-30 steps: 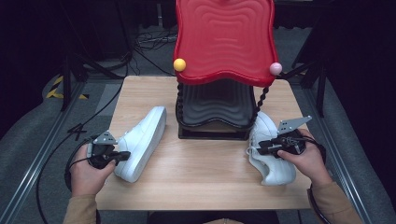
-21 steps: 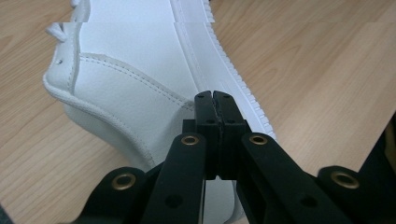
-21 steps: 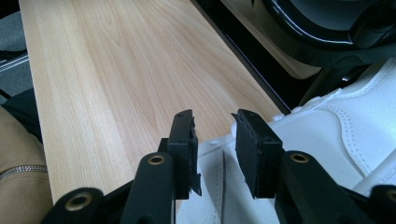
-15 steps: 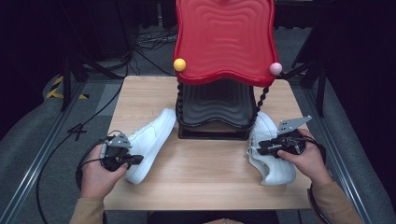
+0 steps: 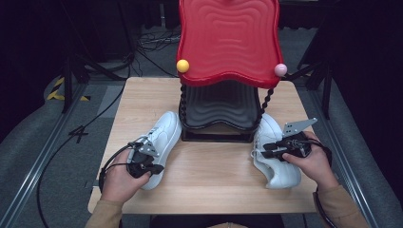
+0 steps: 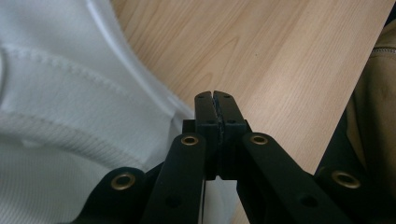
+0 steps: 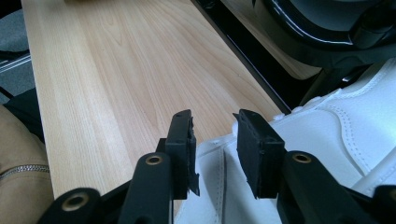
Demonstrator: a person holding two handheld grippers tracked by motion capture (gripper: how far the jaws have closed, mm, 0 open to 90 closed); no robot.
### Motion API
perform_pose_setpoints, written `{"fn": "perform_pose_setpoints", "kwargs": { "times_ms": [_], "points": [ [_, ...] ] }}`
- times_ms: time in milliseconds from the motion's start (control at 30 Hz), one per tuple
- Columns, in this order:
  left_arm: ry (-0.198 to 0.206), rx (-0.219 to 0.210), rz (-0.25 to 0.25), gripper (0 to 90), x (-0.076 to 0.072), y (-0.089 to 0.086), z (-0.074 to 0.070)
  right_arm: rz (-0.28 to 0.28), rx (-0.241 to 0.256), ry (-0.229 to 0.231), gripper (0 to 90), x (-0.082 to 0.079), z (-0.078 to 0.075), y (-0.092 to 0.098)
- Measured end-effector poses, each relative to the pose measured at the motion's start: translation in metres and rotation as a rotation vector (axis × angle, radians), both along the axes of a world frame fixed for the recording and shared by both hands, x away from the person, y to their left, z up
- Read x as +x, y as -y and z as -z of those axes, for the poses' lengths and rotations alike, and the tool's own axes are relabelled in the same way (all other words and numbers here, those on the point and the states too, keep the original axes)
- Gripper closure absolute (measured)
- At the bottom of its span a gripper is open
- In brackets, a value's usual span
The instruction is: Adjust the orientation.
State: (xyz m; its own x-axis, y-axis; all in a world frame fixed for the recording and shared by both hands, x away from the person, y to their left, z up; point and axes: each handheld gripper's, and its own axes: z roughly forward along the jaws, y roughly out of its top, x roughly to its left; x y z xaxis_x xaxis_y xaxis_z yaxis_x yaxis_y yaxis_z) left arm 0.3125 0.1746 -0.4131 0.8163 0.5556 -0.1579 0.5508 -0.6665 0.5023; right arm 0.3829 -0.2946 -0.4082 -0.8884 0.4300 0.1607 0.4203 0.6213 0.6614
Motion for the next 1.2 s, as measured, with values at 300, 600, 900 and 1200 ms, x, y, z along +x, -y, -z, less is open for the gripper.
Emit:
{"fn": "perform_pose_setpoints", "kwargs": {
  "times_ms": [300,600,900,1200],
  "points": [
    [0.068,-0.069,-0.03,71.2,-0.009,-0.009,-0.023,-0.003,0.003,-0.002,65.9,0.0,0.0,0.001],
    [0.083,-0.022,-0.07,53.7,-0.016,-0.023,-0.035,-0.013,0.0,-0.004,65.0,-0.001,0.0,-0.001],
    [-0.024,0.072,-0.011,56.7,-0.009,-0.017,-0.014,-0.02,-0.002,-0.009,64.8,0.0,0.002,-0.002],
    [-0.057,0.025,0.046,78.0,-0.008,-0.013,-0.008,-0.02,0.002,-0.012,64.7,-0.001,0.001,-0.001]
  ]
}}
